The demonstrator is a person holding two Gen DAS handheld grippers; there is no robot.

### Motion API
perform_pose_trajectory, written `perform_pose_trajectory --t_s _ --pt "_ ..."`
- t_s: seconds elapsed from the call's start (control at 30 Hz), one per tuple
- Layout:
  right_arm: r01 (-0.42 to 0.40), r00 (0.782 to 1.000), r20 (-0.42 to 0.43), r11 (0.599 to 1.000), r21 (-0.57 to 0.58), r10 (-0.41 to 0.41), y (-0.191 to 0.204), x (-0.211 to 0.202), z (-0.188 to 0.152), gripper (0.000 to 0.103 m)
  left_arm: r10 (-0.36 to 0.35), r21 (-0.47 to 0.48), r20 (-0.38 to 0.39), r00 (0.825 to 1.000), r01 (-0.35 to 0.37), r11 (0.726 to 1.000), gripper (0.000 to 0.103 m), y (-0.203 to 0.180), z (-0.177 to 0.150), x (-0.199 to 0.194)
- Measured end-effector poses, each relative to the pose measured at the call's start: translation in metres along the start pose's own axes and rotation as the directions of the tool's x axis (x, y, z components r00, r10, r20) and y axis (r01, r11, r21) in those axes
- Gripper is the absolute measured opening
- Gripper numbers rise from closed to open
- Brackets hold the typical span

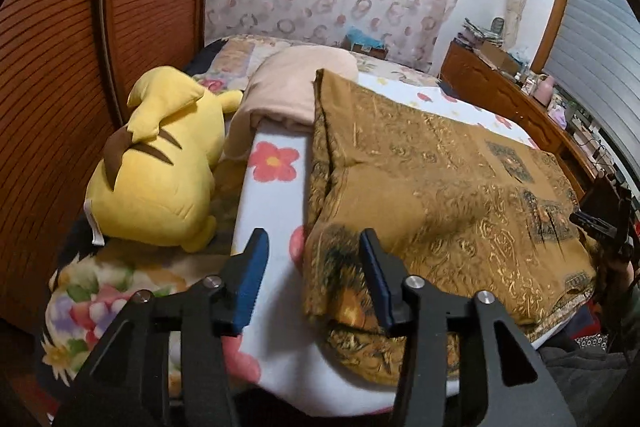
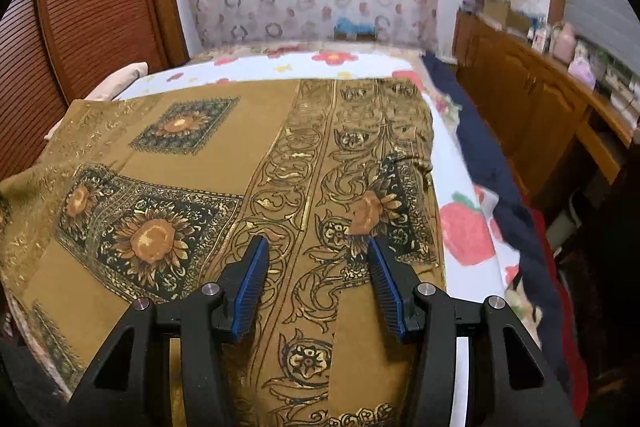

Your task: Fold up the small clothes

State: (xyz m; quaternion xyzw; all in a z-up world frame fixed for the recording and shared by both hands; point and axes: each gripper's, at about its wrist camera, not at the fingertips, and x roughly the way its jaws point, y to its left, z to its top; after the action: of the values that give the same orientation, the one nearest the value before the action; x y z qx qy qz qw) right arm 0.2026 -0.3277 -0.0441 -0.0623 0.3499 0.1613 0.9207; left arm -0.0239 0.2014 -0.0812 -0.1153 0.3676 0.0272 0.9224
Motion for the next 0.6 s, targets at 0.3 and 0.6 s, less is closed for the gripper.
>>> perform_pose_trajectory --t_s 0.3,0.6 --pt "0.028 0.999 0.042 0.999 -0.021 -0.027 0.005 -0.004 -0.013 0.055 0.014 -0.018 -0.019 1.0 -0.014 1.0 0.057 -0.005 0.009 0.029" --pt "0.025 0.998 0.063 1.0 -0.009 -0.024 0.004 -0.009 -0.021 0.055 -0.006 -0.033 -0.096 0.995 0.002 0.999 0.057 -0.003 -0.009 0.047"
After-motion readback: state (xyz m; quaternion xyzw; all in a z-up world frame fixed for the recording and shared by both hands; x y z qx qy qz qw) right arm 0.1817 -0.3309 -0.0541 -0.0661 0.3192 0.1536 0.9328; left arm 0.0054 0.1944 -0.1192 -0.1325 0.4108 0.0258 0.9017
